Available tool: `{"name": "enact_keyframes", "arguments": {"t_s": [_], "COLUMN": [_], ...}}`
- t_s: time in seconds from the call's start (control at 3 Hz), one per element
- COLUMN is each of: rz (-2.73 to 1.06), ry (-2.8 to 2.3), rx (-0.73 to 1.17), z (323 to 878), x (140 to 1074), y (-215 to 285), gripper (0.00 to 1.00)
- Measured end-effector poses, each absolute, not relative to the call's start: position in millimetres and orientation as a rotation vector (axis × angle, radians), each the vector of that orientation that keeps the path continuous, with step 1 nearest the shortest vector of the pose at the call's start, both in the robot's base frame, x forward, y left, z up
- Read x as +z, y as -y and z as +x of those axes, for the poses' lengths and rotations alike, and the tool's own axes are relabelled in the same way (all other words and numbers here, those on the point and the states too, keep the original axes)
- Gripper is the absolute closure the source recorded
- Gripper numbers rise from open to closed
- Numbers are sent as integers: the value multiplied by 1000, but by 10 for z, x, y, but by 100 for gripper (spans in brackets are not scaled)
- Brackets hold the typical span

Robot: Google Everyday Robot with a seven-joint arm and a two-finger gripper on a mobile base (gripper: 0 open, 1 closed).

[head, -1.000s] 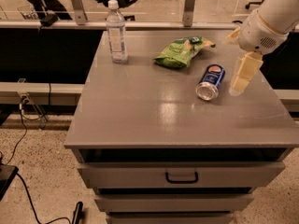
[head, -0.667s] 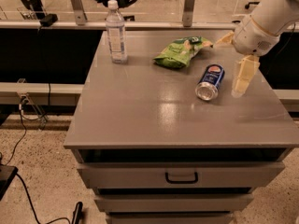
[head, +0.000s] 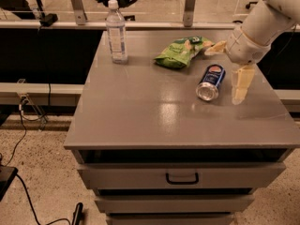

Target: Pick pepsi can

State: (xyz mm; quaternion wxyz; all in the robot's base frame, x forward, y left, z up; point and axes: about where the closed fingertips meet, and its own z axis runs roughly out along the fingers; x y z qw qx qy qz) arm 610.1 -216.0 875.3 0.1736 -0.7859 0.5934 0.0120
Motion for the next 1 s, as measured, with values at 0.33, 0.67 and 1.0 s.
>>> {"name": "enact_keyframes", "arguments": {"t_s": [0.33,0.67,1.0], "rz": [-2289,-2323,-2334], "ry": [-1634,-1604,-1584], "rx": [12,4,5], "z": [6043,5986,5953], "x": [8583,8475,8460], "y": [2109,2058,2014], "gripper": [17,41,64]}}
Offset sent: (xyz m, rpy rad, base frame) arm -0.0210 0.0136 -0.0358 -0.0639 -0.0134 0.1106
